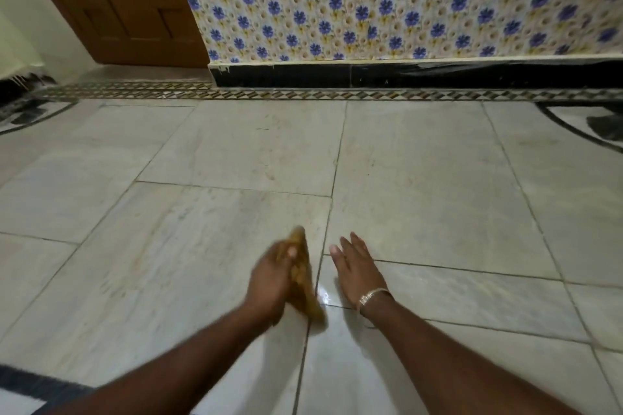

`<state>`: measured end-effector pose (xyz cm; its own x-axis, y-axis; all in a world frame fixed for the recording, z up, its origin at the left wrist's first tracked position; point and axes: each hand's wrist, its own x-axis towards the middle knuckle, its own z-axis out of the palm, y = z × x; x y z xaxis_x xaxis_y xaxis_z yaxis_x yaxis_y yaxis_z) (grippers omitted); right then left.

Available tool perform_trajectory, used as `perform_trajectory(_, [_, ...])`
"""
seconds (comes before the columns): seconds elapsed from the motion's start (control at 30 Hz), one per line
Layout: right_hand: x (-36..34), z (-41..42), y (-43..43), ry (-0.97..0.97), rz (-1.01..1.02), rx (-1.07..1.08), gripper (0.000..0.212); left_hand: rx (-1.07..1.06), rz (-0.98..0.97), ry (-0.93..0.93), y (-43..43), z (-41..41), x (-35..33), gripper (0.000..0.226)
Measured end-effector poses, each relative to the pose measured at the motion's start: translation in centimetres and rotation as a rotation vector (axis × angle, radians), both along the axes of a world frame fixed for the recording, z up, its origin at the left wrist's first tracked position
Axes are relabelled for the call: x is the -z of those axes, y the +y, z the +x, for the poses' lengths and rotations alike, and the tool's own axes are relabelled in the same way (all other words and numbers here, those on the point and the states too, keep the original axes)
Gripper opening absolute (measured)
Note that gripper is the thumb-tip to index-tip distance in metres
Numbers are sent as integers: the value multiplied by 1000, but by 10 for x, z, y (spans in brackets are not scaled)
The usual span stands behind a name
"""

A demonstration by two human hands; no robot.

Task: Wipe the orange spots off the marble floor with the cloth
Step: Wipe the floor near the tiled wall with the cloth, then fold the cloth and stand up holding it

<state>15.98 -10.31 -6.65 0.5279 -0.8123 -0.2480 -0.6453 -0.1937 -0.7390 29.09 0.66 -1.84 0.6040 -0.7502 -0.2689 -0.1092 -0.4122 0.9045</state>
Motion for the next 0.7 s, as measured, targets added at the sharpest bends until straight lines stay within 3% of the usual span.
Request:
perform_trajectory(0.07, [-23,15,-7,-235,146,132,58,-59,-131,286,-25,8,-33,29])
perform_trajectory(0.17, [-63,40,-23,-718,578,192,62,-85,-307,670,-49,12,-75,41])
perform_trajectory(0.27, [-98,50,-40,-981,726,224,56,-22,-416,796,-64,11,-102,55])
perform_trajectory(0.43, [-114,56,-43,-961,760,334,65,108,-456,714,-74,13,-123,57])
perform_trajectory(0.6, [-112,55,-39,-938,737,390,69,135,-261,362,-78,23,-116,45])
perform_trajectory(0.7, [-114,54,-43,-834,677,405,56,209,-121,137,-79,26,-113,44])
